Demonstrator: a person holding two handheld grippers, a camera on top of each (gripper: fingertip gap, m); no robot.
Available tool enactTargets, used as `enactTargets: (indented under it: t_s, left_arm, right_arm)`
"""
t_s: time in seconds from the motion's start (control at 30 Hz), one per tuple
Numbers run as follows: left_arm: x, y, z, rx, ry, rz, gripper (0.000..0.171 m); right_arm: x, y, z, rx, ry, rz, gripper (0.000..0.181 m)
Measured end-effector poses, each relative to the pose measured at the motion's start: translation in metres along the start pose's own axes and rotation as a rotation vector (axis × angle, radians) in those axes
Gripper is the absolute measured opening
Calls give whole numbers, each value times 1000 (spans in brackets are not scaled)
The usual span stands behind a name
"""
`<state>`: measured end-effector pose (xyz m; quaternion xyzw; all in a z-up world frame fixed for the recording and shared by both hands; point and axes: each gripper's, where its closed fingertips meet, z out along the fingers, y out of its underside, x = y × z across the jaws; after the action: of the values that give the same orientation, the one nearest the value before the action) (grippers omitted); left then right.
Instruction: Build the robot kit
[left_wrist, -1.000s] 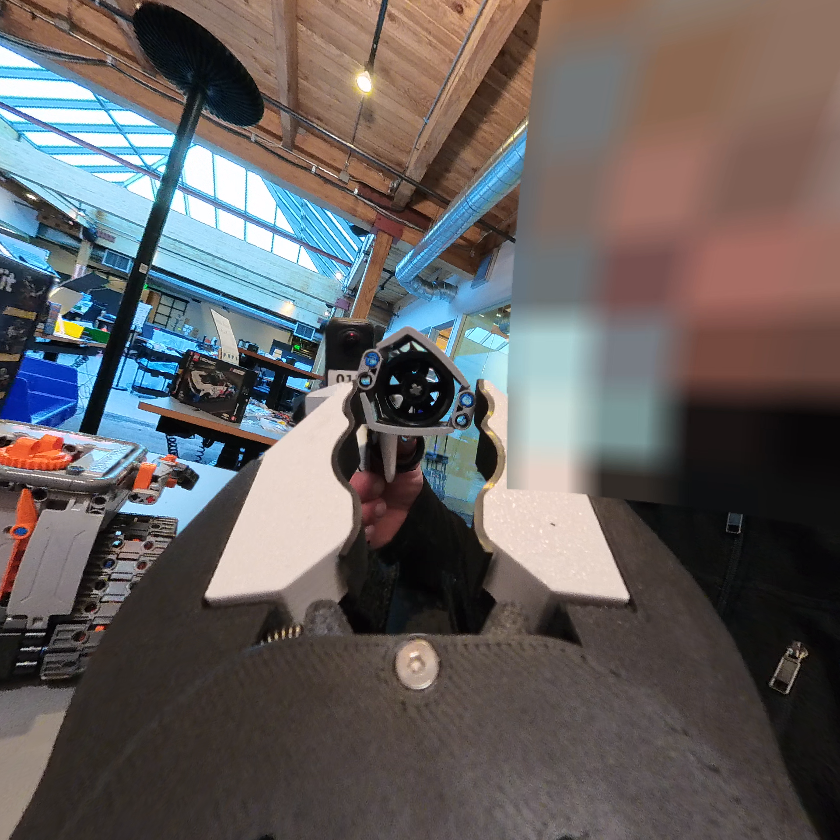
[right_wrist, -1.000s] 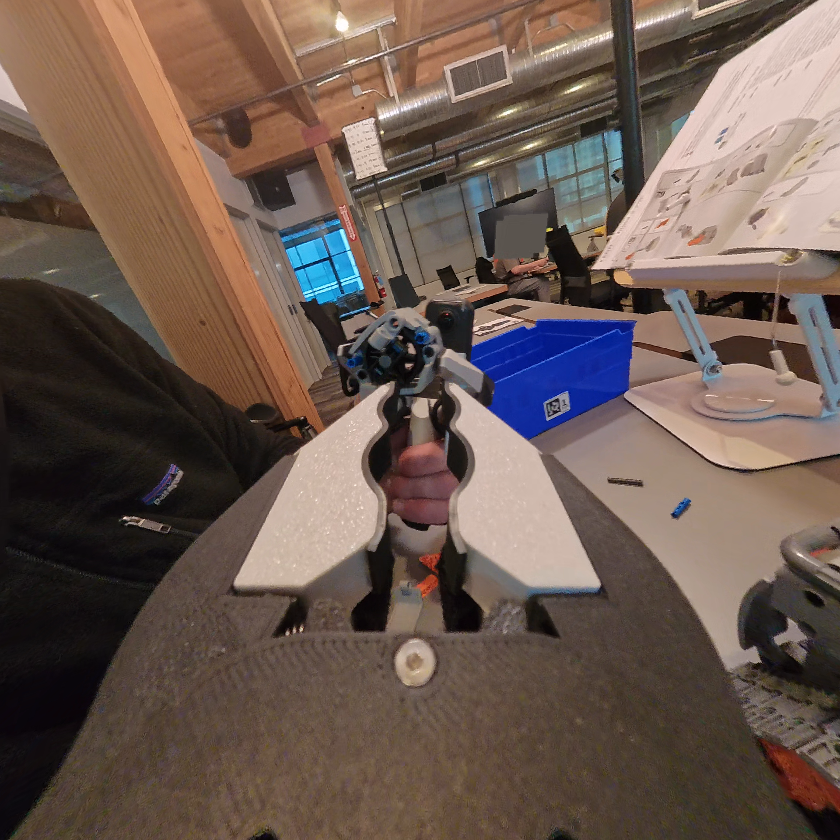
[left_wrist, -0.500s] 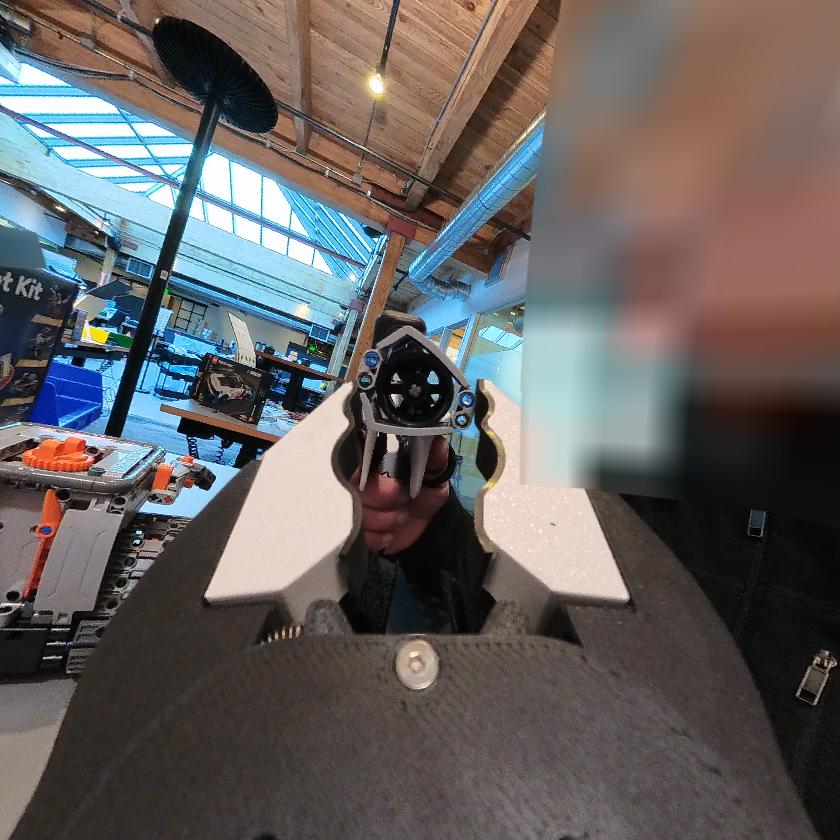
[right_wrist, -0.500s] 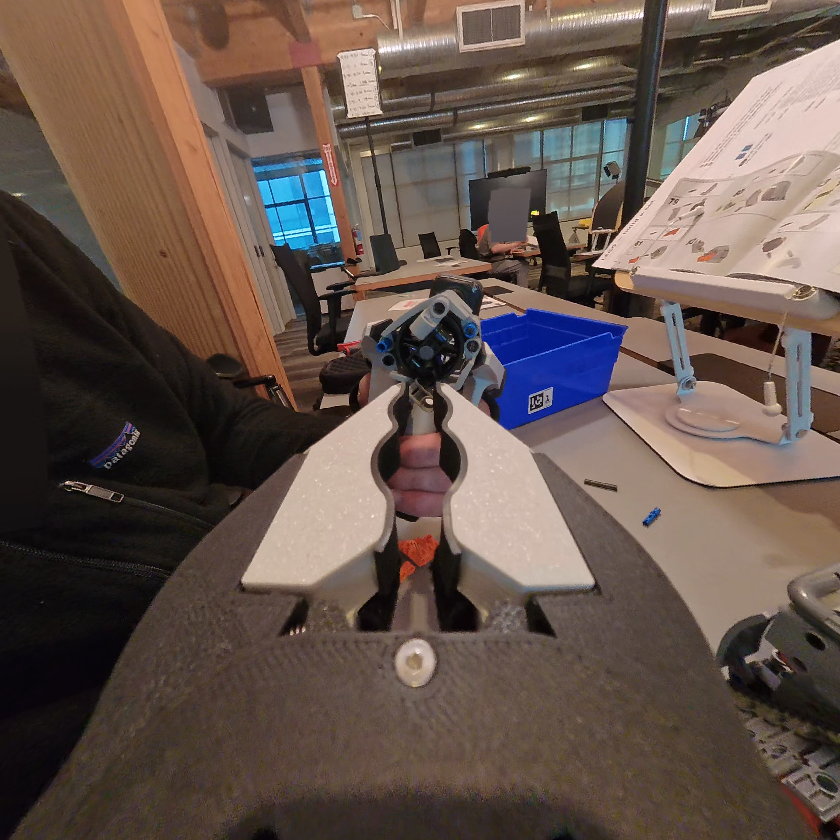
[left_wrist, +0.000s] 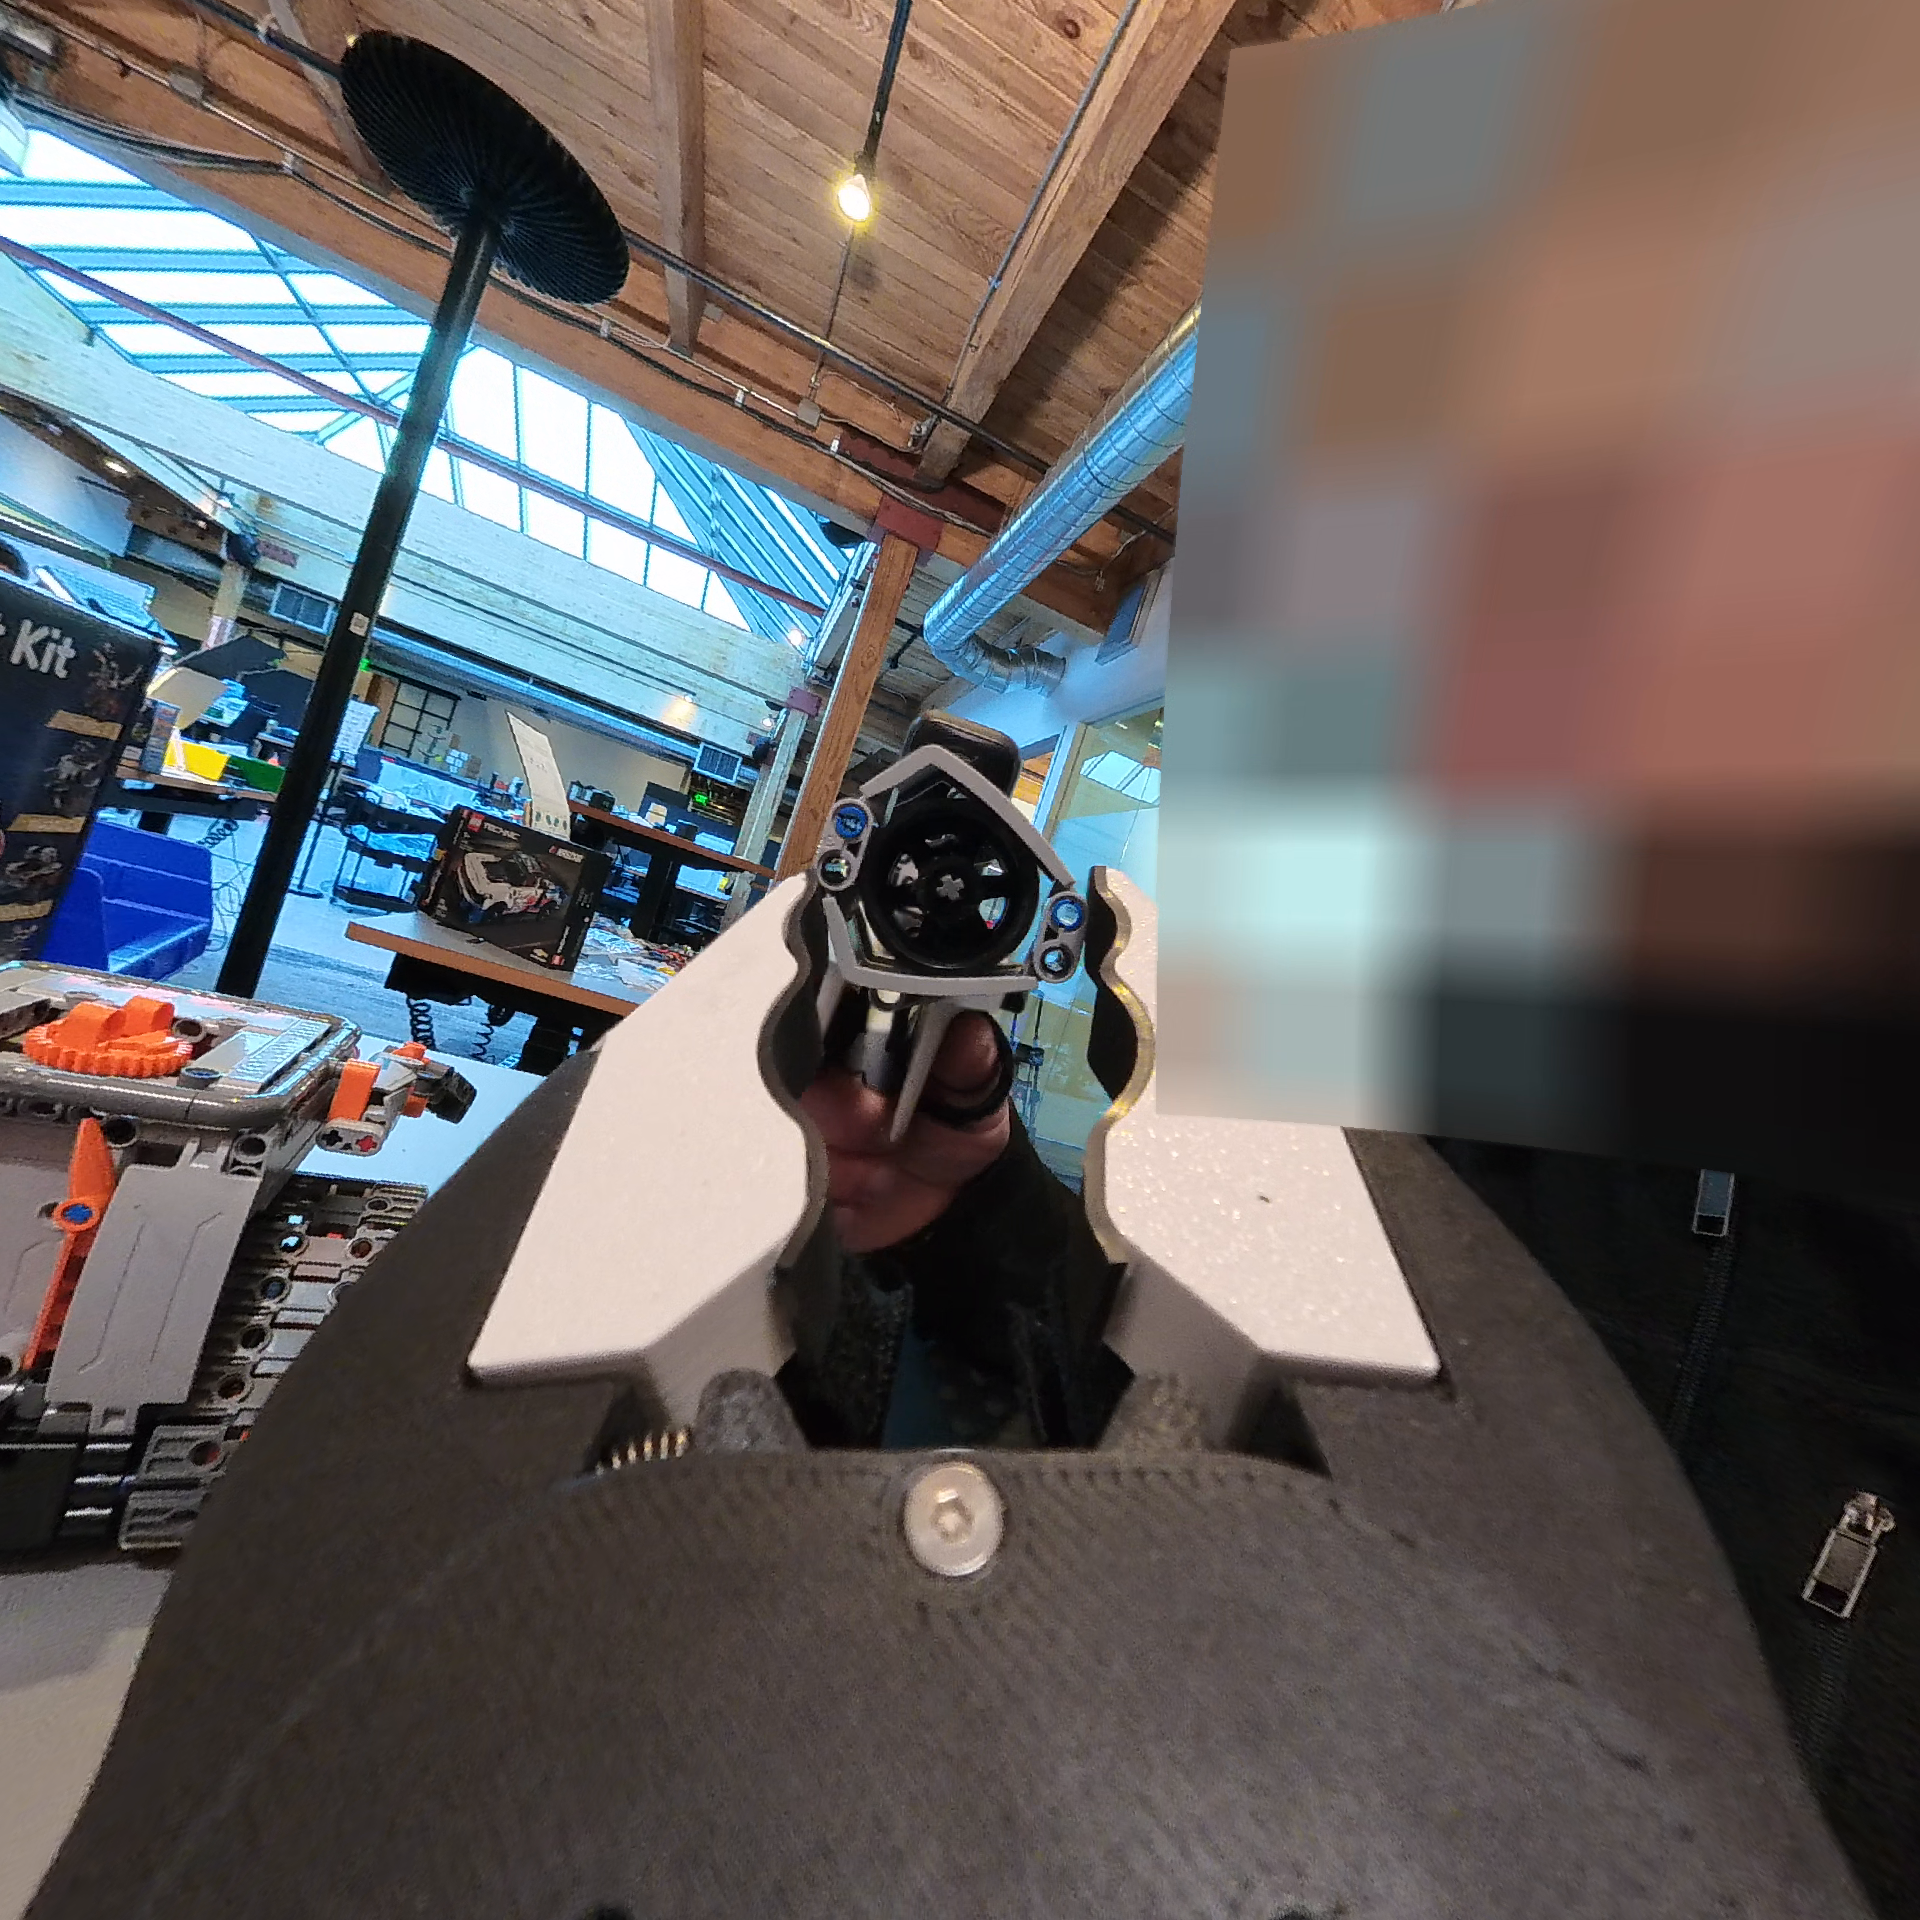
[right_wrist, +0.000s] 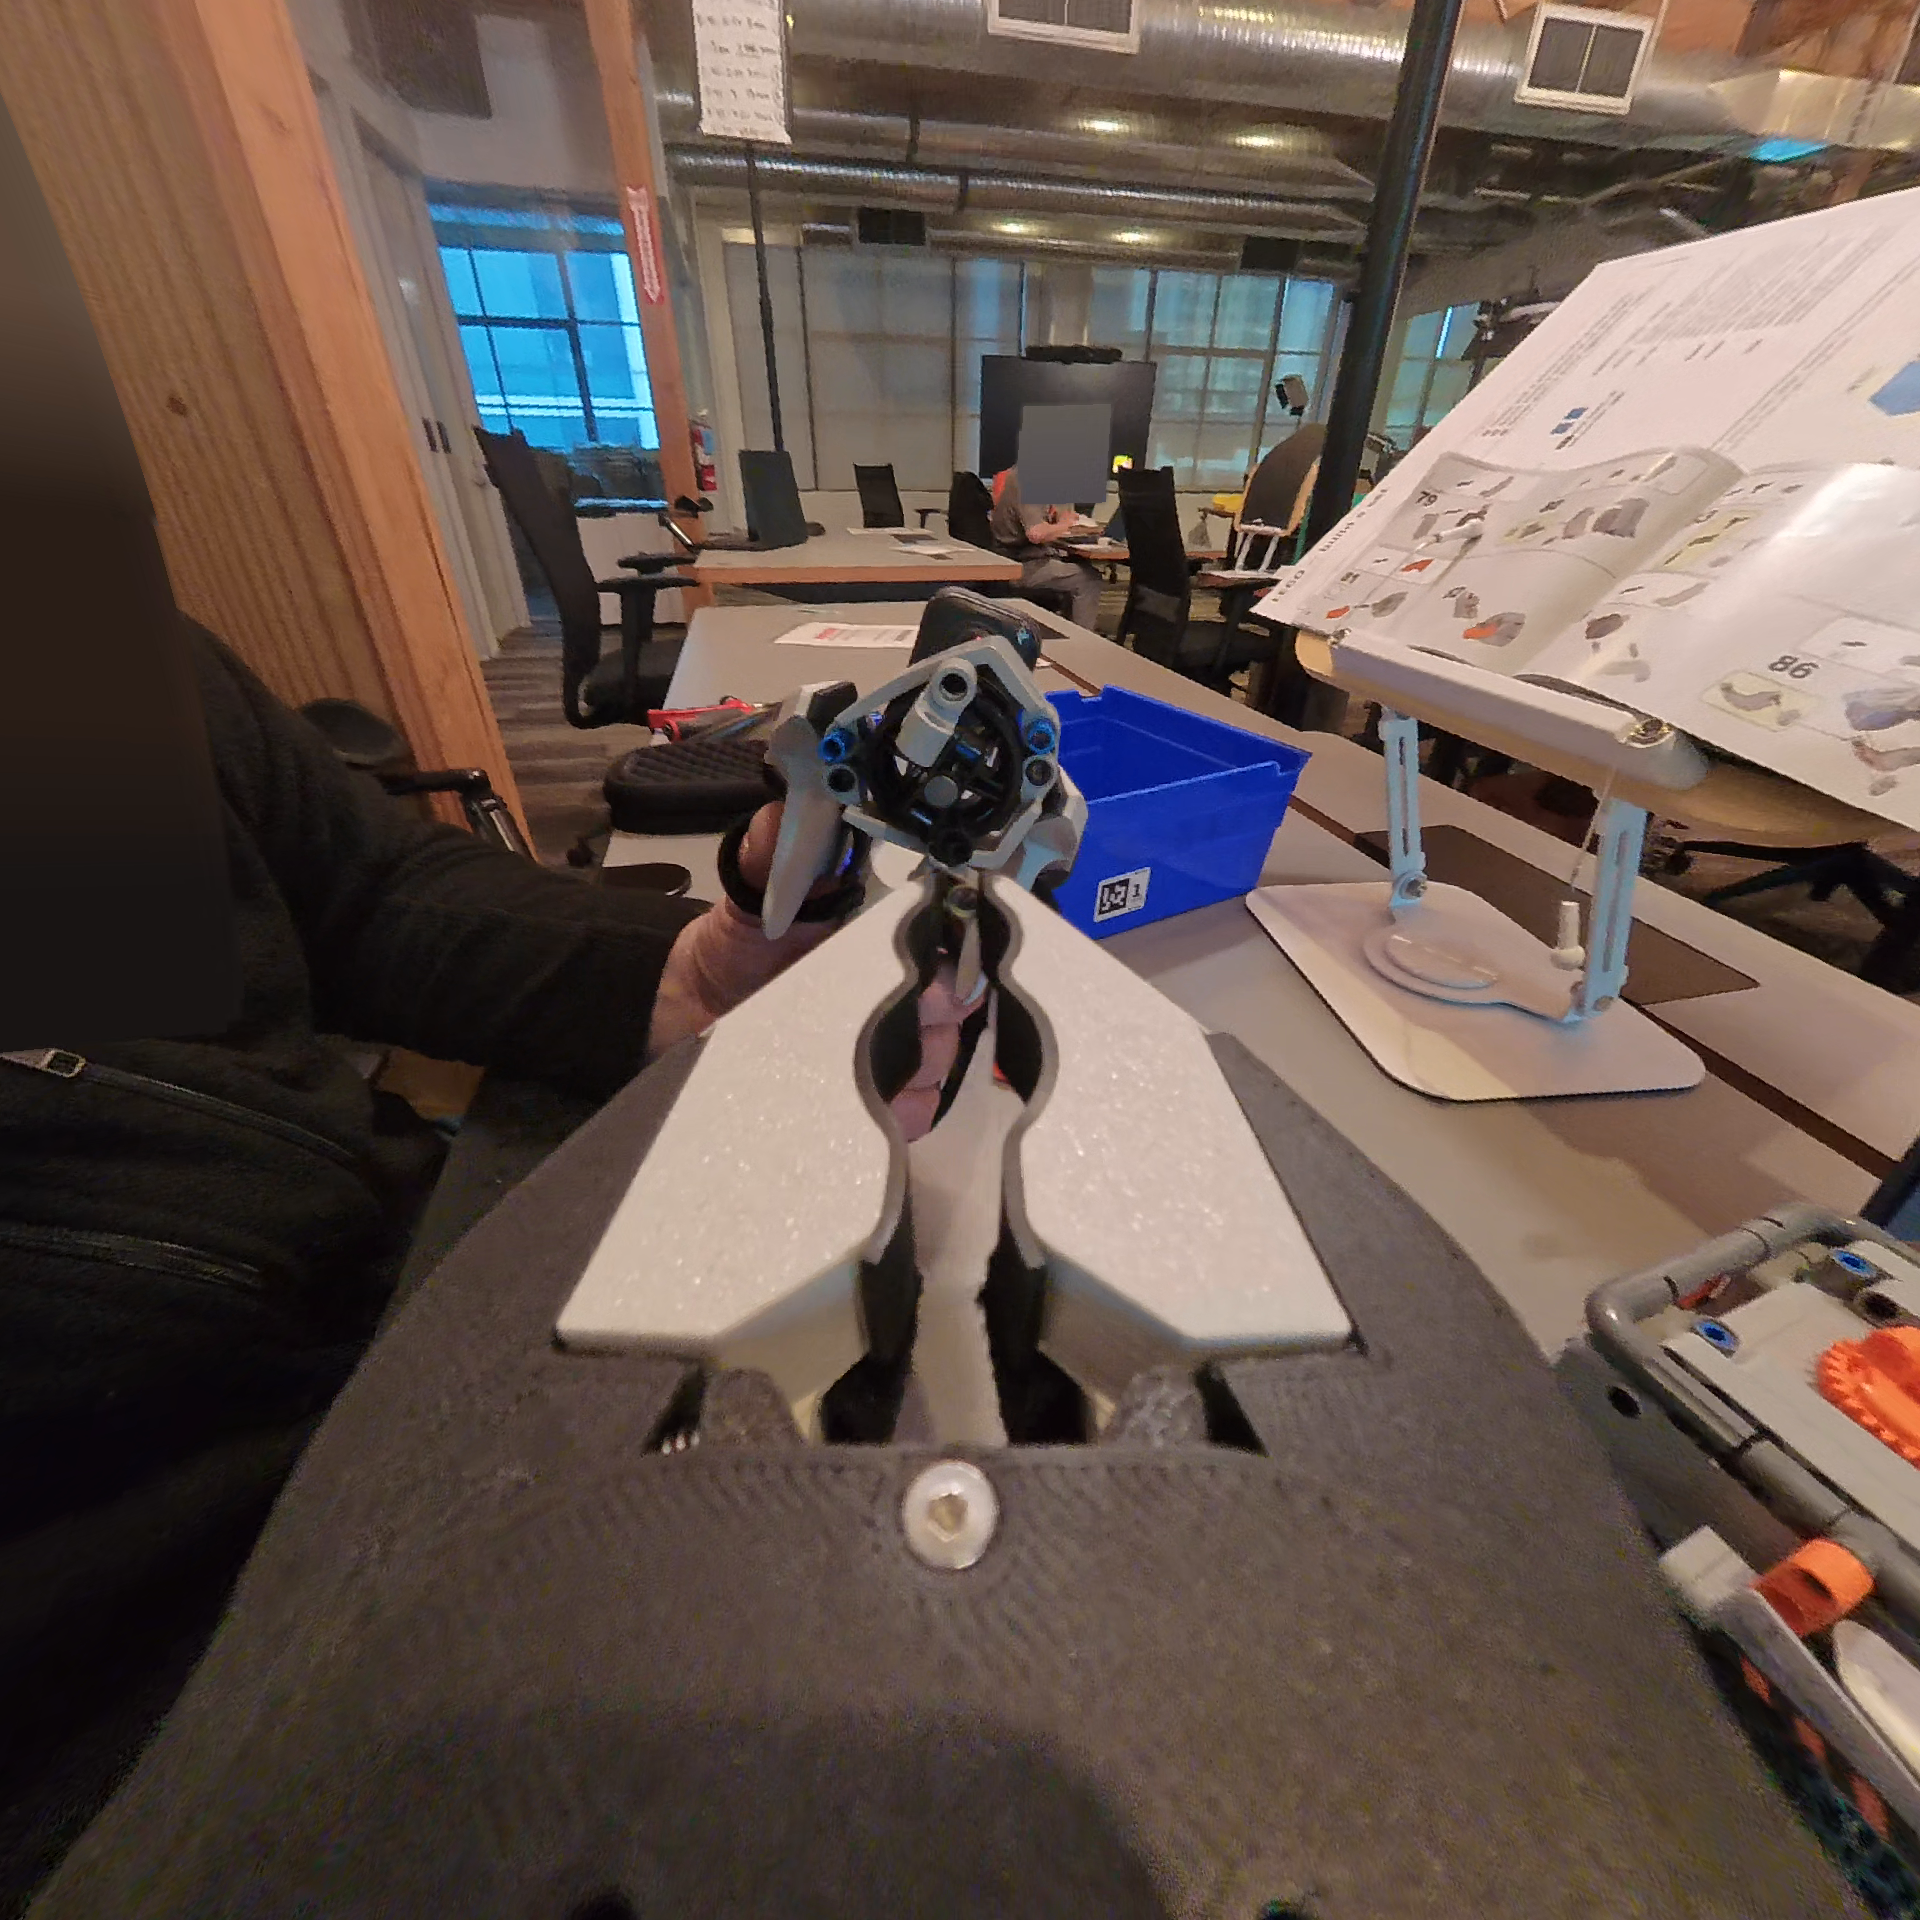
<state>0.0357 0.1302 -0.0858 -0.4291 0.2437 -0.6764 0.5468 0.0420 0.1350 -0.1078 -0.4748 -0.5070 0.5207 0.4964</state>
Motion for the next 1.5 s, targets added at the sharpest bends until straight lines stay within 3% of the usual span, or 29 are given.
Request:
enactTargets:
  t_s: [0.1,0.17,0.27,0.4,0.93,1.5]
  left_arm:
    - [0,0,0,-2,-2,5,47]
    - [0,0,0,-3,-2,5,47]
    - [0,0,1,-4,-5,7,47]
    - [0,-1,0,5,-4,4,47]
    - [-3,1,0,-7,-22,34,46]
    - [-2,6,0,-88,-44,119,46]
  right_arm:
    - [-5,2,3,-11,-41,21,26]
    - [-7,6,6,-40,-26,-28,12]
    - [-12,6,8,-49,-9,-97,5]
    - [-21,2,11,-26,-49,-89,5]
    - [-19,-14,6,122,-158,219,4]
    - [-21,-14,2,124,-171,190,4]
